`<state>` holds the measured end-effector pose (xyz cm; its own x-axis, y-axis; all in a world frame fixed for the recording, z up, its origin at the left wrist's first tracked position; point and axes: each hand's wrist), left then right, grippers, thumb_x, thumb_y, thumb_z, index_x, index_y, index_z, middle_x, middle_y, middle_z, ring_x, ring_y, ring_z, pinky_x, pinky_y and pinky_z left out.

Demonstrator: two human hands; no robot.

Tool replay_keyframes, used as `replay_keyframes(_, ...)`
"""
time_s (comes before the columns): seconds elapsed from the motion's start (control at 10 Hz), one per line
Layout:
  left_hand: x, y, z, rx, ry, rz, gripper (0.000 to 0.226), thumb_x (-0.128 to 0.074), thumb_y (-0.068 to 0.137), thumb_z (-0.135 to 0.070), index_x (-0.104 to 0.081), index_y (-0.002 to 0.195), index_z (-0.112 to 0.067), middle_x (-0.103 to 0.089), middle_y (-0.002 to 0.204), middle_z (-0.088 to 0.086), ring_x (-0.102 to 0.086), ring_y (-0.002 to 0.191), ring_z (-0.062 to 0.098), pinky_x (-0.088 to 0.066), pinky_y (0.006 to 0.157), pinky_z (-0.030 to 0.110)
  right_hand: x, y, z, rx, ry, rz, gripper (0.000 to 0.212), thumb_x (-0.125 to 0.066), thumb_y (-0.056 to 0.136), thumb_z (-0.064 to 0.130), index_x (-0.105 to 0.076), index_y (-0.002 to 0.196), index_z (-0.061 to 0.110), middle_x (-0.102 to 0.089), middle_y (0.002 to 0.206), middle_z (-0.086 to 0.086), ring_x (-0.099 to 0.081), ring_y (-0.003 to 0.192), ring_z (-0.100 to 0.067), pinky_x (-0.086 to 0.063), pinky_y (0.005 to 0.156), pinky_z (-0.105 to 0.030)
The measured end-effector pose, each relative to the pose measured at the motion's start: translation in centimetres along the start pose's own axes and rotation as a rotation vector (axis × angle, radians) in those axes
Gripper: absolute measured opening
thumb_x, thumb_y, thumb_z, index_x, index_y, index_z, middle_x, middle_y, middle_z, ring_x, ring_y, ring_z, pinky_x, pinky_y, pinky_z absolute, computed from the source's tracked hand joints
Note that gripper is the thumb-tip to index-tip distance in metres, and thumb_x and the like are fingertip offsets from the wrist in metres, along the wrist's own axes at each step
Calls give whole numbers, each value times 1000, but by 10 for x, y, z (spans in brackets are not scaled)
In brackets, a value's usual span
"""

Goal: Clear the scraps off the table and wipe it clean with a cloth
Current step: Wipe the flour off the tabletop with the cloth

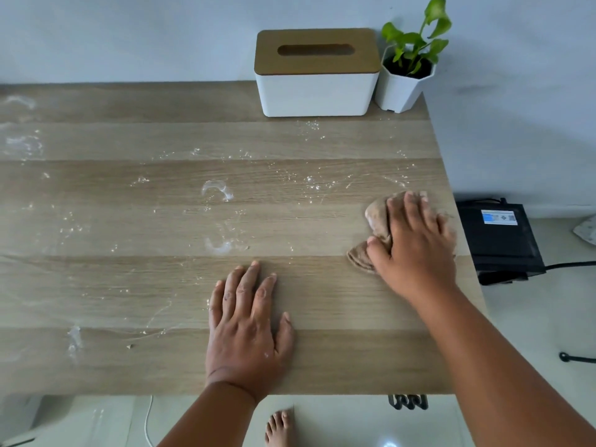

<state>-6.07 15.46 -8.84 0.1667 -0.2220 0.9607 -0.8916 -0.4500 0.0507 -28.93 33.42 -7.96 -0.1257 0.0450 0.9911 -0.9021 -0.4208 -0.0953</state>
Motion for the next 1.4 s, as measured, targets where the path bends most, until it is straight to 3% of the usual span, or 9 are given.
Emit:
replay_keyframes(0.2,0,1,0,-5,-3,-5,61,-50,87,-43,-57,140,-15,-40,159,8,-29,152,30,-21,123,55,8,71,27,-55,32,15,87,-19,83,60,-20,160,21,-10,171,-12,-3,158,-32,-8,125,-59)
replay_keyframes(0.4,1,1,-1,-9,-1,-10,60,-49,87,-43,-58,139,-14,-41,158,8,-30,151,30,-22,122,55,8,86,50,140,11,64,85,-16,84,61,-16,162,26,-4,172,-4,3,159,-27,-3,126,-57)
replay_keyframes(0.6,1,1,-1,-4,-4,-1,61,-48,87,-44,-57,140,-14,-41,159,8,-29,152,30,-21,122,56,9,30,30,336,13,61,83,-21,84,58,-22,162,27,-9,172,2,3,159,-20,-4,128,-51)
replay_keyframes(0.8,0,1,0,-10,-1,-4,61,-48,88,-44,-56,140,-14,-40,159,8,-29,152,31,-21,122,56,9,15,-23,218,-13,56,91,-31,83,76,-14,162,34,1,171,9,8,158,-13,-10,126,-47)
replay_keyframes(0.9,0,0,0,-10,4,-2,61,-48,88,-44,-56,140,-14,-40,159,8,-28,152,30,-20,123,56,12,51,-23,136,-30,37,94,-31,84,79,-13,162,31,-2,172,3,4,159,-19,-7,127,-51)
replay_keyframes(1.1,0,0,0,-8,4,-2,61,-49,88,-43,-56,140,-14,-39,160,7,-27,152,29,-20,123,55,12,119,15,62,12,16,86,-25,82,66,-21,159,27,-13,171,-5,-7,158,-28,-11,122,-62)
replay_keyframes(1.4,3,1,-1,-7,-2,15,60,-49,88,-44,-57,140,-14,-40,159,7,-28,152,29,-22,122,55,11,151,86,262,34,50,85,-15,81,63,-23,159,30,-11,172,-1,-3,159,-25,-5,122,-62)
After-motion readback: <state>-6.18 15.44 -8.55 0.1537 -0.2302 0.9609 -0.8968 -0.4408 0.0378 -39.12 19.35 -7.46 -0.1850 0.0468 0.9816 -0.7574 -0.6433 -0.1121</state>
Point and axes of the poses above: each hand's wrist, its own y-axis towards the middle knuckle, its own x-axis out of the back of the hand, z = x × y
